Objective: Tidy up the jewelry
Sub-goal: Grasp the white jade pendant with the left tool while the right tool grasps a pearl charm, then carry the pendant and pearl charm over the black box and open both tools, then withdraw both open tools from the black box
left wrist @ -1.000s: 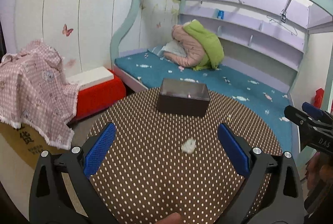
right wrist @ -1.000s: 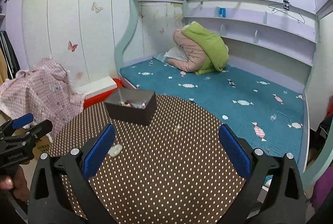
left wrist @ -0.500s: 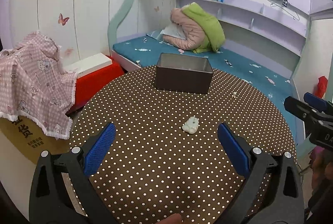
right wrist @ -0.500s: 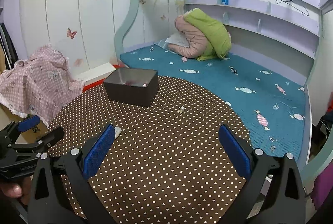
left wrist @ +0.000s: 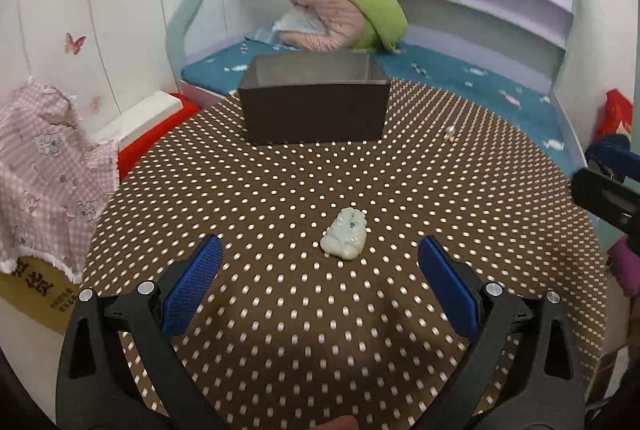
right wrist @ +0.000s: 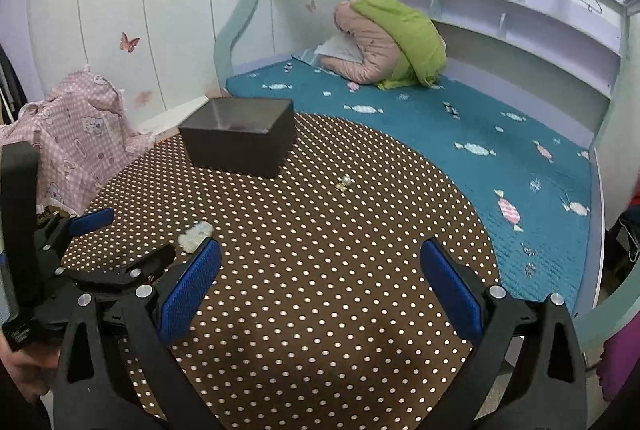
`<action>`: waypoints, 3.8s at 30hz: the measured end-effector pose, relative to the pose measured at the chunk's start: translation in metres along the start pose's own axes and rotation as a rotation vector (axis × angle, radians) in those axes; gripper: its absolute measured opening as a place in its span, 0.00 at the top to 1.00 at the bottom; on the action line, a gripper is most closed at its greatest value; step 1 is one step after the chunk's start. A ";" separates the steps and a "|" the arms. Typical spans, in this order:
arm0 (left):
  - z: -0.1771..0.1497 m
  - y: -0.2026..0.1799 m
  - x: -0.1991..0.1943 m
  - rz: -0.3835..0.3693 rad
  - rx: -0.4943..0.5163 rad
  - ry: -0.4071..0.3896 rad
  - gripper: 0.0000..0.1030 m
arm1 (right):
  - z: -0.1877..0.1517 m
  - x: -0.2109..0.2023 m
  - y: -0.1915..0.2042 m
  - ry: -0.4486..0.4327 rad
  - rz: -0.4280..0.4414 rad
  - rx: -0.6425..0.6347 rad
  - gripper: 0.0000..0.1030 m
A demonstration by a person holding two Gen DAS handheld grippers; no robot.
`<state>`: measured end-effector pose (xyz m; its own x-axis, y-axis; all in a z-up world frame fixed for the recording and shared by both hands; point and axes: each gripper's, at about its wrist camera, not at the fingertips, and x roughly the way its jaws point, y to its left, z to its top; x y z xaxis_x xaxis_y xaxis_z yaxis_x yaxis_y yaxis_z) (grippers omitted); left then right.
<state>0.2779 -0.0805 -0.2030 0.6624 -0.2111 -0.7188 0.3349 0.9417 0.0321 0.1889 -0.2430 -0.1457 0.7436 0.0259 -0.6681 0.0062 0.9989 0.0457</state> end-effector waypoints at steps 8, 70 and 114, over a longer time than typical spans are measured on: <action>0.012 -0.001 0.050 -0.047 0.022 0.102 0.06 | 0.002 0.019 -0.012 0.035 -0.006 0.021 0.07; 0.038 0.080 -0.054 -0.079 -0.140 -0.094 0.73 | 0.088 0.041 0.018 0.038 0.295 -0.074 0.91; 0.214 0.106 0.013 -0.052 -0.194 -0.114 0.08 | 0.202 0.129 0.026 0.104 0.273 0.047 0.09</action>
<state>0.4654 -0.0391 -0.0600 0.7228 -0.2787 -0.6324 0.2430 0.9591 -0.1450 0.4203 -0.2211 -0.0807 0.6496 0.2995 -0.6988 -0.1521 0.9518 0.2665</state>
